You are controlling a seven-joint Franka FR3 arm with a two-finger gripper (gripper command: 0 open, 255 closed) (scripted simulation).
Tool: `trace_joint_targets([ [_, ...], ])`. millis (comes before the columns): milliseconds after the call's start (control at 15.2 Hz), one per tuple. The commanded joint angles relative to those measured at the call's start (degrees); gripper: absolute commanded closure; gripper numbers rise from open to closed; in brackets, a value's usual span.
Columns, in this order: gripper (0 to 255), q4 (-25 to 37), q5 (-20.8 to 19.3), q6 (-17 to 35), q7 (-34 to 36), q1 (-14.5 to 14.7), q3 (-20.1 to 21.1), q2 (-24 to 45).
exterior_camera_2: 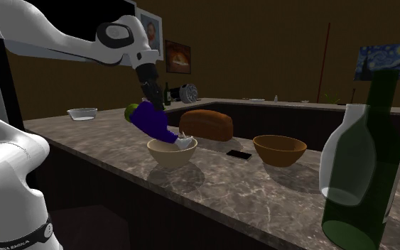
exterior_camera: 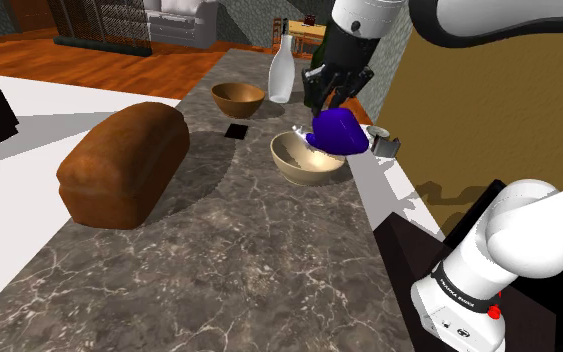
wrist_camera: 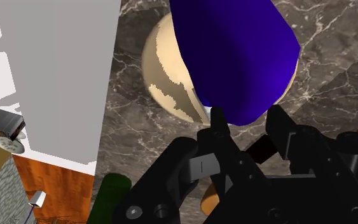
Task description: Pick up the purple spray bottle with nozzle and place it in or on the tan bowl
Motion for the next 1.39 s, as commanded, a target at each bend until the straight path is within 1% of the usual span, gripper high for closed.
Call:
trace_joint_targets([
  [0,255,-1.7,0.1,1.5,0.3,0.1,0.1,-0.2],
  [198,255,-4.6,0.1,4.2,0.9,0.3,0.4,-0.3],
  [726,255,-4.6,0.1,4.2,0.9,0.3,0.4,-0.3],
  [792,0,-4.6,0.1,4.2,0.9,0.3,0.4,-0.3],
  [1122,0,-4.6,0.1,4.2,0.9,0.3,0.4,-0.3],
  [1320,0,0.7,0.5,-1.7,0.7,0.6,0.6,-0.9],
])
